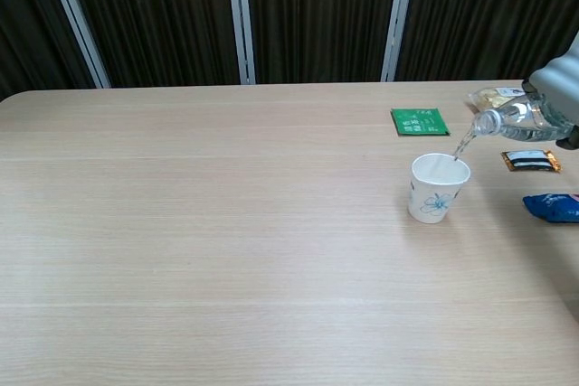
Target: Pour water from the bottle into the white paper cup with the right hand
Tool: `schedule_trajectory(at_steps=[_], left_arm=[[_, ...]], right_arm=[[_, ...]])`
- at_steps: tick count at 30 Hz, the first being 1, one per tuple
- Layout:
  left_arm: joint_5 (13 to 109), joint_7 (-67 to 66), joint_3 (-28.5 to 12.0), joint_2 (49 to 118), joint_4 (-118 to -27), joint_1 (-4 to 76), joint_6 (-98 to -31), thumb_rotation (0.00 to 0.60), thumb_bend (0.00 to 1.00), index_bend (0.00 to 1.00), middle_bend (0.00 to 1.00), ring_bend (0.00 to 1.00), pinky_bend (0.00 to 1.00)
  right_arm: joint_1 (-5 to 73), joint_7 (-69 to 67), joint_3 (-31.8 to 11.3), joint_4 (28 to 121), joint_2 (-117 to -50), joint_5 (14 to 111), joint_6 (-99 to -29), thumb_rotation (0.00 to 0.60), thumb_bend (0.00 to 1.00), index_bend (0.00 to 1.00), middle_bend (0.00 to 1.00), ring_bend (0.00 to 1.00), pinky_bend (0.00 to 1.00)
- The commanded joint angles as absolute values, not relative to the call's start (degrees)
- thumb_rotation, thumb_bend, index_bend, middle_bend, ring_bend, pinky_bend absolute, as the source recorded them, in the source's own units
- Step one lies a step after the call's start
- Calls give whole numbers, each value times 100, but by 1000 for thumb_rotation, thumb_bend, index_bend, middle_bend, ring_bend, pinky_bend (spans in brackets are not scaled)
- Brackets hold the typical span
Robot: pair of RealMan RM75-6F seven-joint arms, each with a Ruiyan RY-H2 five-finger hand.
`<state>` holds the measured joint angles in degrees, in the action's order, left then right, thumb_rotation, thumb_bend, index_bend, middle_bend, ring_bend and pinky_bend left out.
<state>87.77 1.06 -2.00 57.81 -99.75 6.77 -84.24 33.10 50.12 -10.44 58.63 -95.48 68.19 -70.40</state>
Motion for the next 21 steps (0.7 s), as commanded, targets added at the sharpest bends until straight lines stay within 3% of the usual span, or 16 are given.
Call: schedule_trajectory(at_steps=[1, 12, 21], left_arm=[[8780, 108, -198, 5781, -9975, 676, -8426, 600, 0, 0, 0, 0, 0], [8773, 113, -193, 5777, -9976, 684, -8401, 600, 0, 0, 0, 0, 0], [8809, 158, -179, 5753, -9995, 666, -8435, 600, 0, 0, 0, 0, 0]], right_arm=[[3304, 4989, -1054, 5866, -9552, 6812, -7037, 600, 567, 453, 580, 508, 475], [3173, 3652, -1287, 6146, -9496, 6764, -6980, 600, 569, 461, 589, 517, 478], [2857, 2182, -1314, 6999, -8830, 7130, -7210, 600, 578, 461, 591, 517, 486]])
